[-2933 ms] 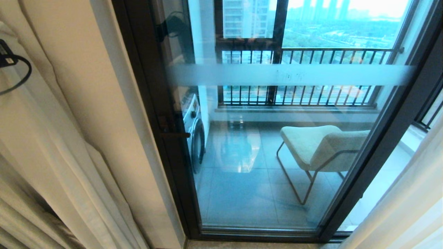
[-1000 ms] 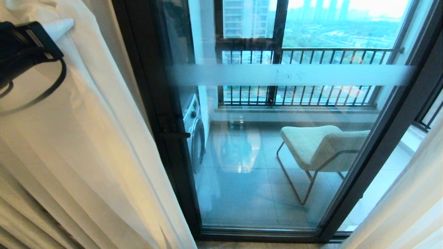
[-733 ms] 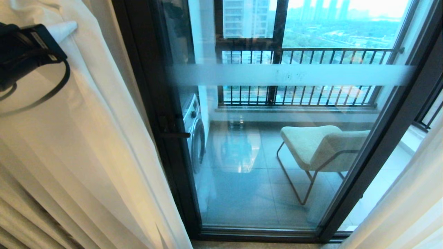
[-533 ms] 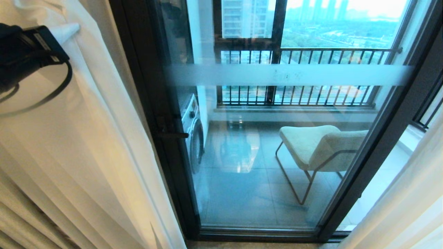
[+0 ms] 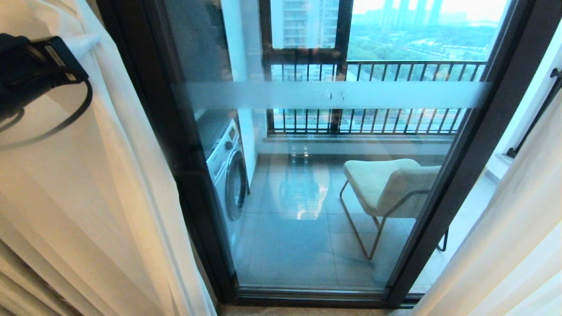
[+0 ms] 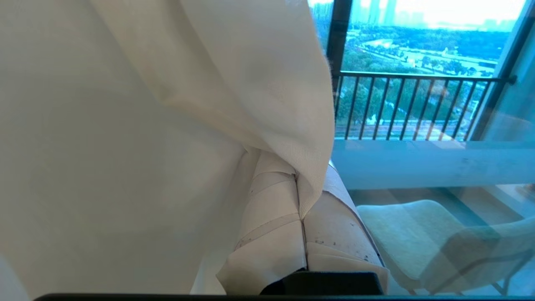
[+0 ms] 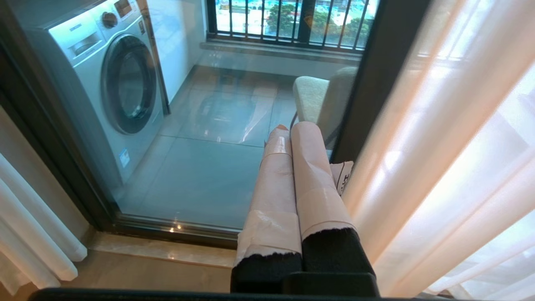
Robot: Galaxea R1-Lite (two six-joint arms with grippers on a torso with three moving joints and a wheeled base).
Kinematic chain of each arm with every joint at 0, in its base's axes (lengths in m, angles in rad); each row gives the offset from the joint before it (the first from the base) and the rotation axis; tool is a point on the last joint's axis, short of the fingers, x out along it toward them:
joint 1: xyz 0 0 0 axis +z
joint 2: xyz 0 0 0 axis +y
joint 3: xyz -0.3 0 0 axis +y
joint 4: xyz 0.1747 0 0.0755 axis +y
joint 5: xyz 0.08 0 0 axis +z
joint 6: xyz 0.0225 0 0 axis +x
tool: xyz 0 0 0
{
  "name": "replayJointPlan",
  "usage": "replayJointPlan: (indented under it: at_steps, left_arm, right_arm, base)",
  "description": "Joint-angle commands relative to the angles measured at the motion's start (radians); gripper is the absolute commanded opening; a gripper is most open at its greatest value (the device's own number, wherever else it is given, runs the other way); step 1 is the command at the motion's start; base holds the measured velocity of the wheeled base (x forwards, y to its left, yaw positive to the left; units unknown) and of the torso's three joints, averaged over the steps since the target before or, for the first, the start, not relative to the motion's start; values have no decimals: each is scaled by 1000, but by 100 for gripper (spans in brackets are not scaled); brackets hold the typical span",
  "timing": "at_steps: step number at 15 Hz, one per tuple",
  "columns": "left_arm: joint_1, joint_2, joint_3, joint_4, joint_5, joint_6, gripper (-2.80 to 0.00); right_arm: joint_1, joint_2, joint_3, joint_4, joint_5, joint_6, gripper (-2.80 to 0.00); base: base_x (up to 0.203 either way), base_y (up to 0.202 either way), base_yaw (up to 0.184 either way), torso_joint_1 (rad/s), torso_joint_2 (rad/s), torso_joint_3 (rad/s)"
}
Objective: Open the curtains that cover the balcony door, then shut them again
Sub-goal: Close the inner curtains on both sides
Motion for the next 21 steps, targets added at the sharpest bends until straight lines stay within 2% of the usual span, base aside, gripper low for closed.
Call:
replayJointPlan:
  at_steps: [1,21]
  left_arm:
    - [0,9,-1,-4,-1,-1,-280]
    - [-2,0,4,-4,0,-1,-280]
  right_arm:
    - [0,1,0,0,1,-1,-280]
    - [0,1,0,0,1,-1,-280]
  base:
    - [0,-189,2,2,2,5]
    - [0,-191,2,2,2,2]
